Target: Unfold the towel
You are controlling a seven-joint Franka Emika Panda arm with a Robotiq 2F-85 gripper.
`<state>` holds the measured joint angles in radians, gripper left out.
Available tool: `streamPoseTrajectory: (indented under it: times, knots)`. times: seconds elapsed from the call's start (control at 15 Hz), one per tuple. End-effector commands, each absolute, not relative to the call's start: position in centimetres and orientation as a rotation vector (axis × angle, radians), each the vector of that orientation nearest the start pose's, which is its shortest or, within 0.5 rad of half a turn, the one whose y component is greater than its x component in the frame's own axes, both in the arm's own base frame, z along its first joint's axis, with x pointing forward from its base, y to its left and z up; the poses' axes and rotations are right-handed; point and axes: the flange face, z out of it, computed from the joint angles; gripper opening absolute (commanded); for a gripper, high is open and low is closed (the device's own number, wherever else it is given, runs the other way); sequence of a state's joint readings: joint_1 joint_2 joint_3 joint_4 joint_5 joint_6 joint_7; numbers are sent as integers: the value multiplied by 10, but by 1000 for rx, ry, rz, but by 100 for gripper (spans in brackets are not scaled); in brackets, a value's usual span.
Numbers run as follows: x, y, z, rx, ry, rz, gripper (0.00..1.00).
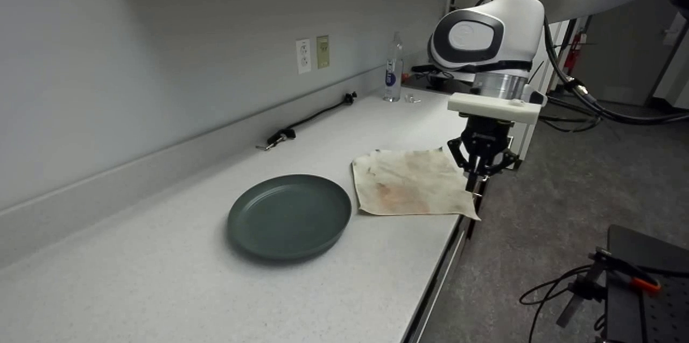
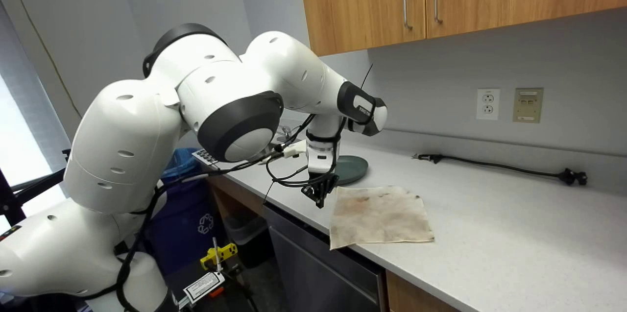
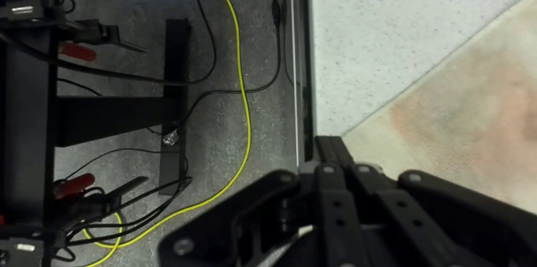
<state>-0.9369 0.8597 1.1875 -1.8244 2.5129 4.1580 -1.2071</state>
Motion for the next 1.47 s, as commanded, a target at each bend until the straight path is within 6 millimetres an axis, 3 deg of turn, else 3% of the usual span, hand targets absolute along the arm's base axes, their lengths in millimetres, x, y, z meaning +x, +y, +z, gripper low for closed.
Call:
streamPoseTrajectory:
  times: [0.0, 0.13, 0.2, 0.53, 0.6, 0.67, 0.73, 0.93, 1.4]
  knots:
    - [468, -25, 282, -2207, 1974, 305, 9]
    - [456, -23, 282, -2234, 1941, 332, 25]
    - [454, -22, 282, -2239, 1935, 338, 28]
    - [452, -21, 282, -2245, 1929, 341, 28]
    - [452, -21, 282, -2245, 1929, 341, 53]
    - [456, -23, 282, -2195, 1985, 308, 10]
    - [458, -24, 283, -2159, 2024, 304, 11]
    - [473, -28, 286, -1957, 2179, 205, 0]
    - [491, -33, 308, -1541, 2397, 40, 0]
